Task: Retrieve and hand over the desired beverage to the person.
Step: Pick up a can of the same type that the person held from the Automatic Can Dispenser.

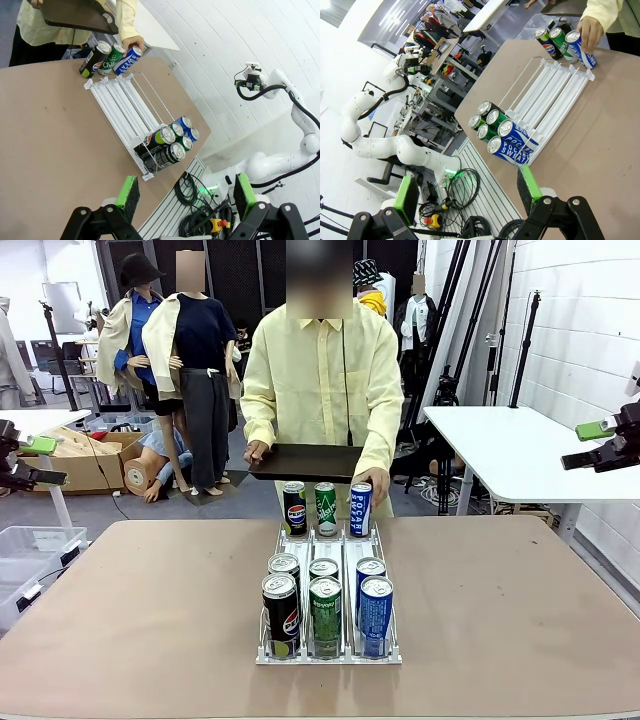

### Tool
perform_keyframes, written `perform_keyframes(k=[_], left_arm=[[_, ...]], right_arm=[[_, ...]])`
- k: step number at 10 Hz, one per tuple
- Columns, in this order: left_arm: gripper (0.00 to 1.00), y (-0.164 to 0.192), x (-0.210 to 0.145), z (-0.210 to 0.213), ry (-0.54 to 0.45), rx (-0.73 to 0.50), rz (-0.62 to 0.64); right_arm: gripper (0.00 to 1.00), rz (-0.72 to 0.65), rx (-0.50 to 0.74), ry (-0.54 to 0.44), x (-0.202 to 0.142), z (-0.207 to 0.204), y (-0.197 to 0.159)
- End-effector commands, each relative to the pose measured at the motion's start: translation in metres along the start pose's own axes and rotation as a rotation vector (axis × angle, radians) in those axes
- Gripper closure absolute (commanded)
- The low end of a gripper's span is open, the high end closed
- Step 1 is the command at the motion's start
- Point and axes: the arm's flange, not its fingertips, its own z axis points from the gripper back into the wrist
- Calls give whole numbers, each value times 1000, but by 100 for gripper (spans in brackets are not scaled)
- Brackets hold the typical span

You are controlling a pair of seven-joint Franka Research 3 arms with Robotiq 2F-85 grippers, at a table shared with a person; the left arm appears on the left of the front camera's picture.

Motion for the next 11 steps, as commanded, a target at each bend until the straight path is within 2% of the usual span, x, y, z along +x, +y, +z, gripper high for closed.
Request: perform_keyframes(k=[1, 11], left_arm=[[0, -1, 1, 1, -18, -17, -2], [0, -1, 1, 1, -18, -17, -2]], right_arm=[[0, 1, 12, -7, 1, 0, 0], [0, 1, 12, -7, 1, 0, 0]])
